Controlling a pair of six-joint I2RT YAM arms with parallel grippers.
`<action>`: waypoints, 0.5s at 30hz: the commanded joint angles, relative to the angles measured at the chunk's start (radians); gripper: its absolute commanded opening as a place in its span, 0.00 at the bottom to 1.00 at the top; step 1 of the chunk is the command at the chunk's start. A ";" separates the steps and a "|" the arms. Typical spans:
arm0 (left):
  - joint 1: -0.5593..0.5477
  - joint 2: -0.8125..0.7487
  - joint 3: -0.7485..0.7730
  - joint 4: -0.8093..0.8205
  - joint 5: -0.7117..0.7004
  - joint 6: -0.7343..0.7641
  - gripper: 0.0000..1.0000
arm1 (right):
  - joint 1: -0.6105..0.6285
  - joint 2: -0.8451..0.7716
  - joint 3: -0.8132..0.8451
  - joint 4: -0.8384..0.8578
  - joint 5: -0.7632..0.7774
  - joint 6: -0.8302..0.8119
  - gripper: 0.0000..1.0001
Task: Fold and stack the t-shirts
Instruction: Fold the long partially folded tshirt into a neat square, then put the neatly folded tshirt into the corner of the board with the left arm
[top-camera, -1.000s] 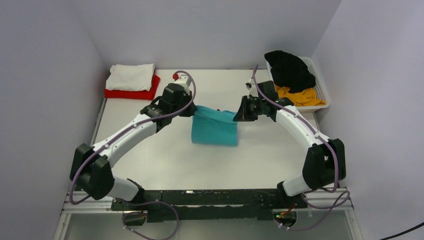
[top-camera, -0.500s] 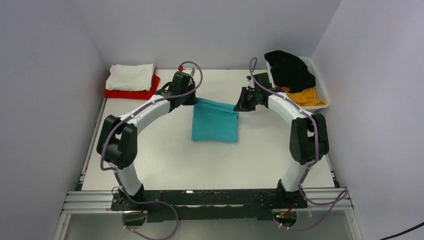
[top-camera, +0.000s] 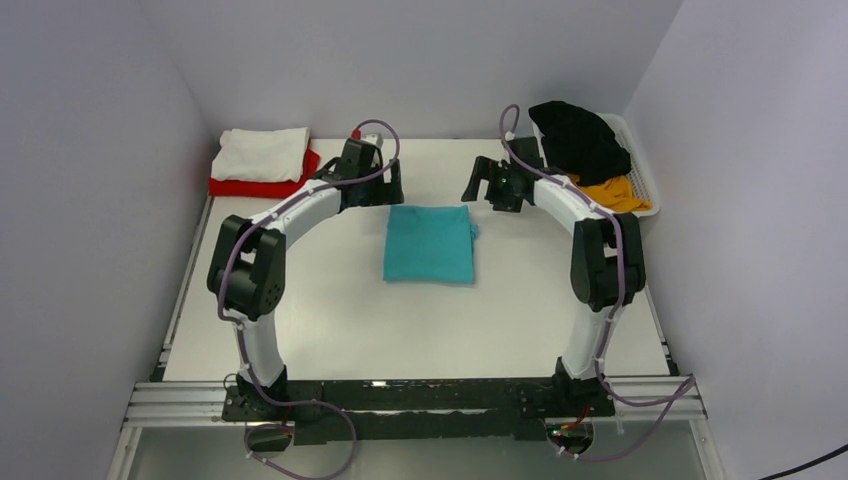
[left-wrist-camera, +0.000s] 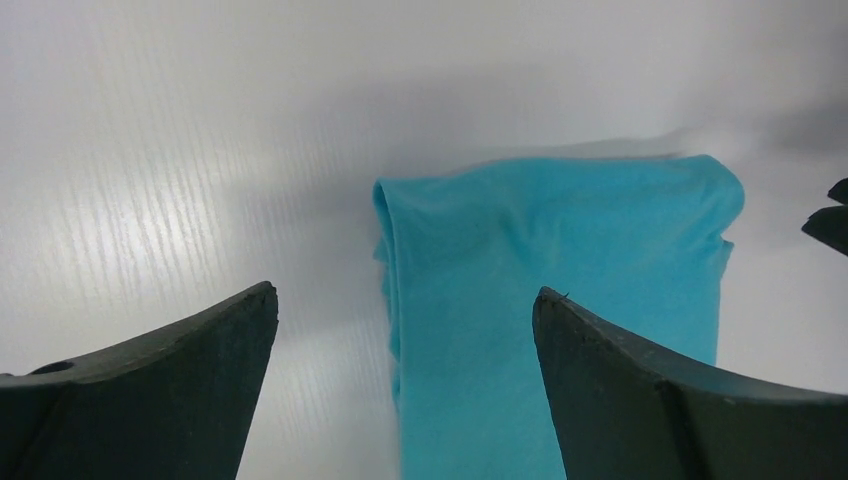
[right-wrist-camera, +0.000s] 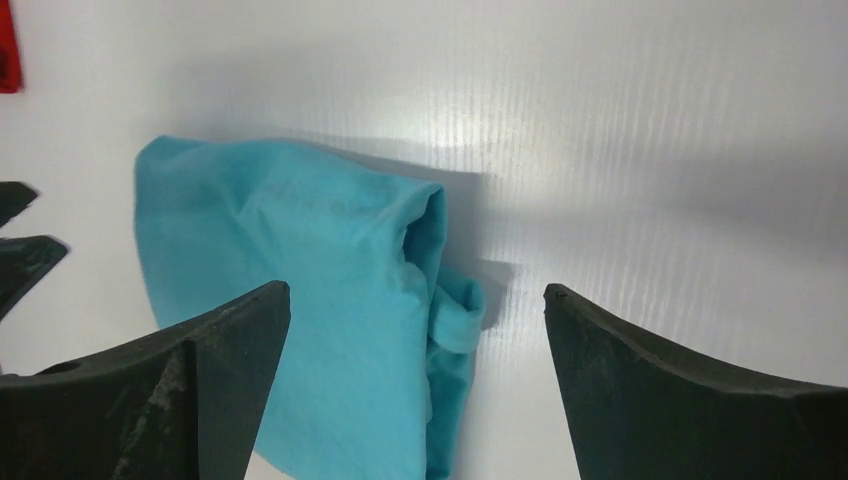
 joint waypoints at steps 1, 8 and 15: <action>-0.006 -0.083 -0.070 0.046 0.076 -0.014 1.00 | -0.001 -0.180 -0.145 0.196 -0.019 -0.007 1.00; -0.006 -0.071 -0.206 0.105 0.177 -0.051 0.99 | -0.001 -0.373 -0.440 0.369 -0.147 0.015 1.00; -0.014 0.014 -0.232 0.142 0.246 -0.078 0.81 | -0.001 -0.466 -0.514 0.327 -0.107 -0.003 1.00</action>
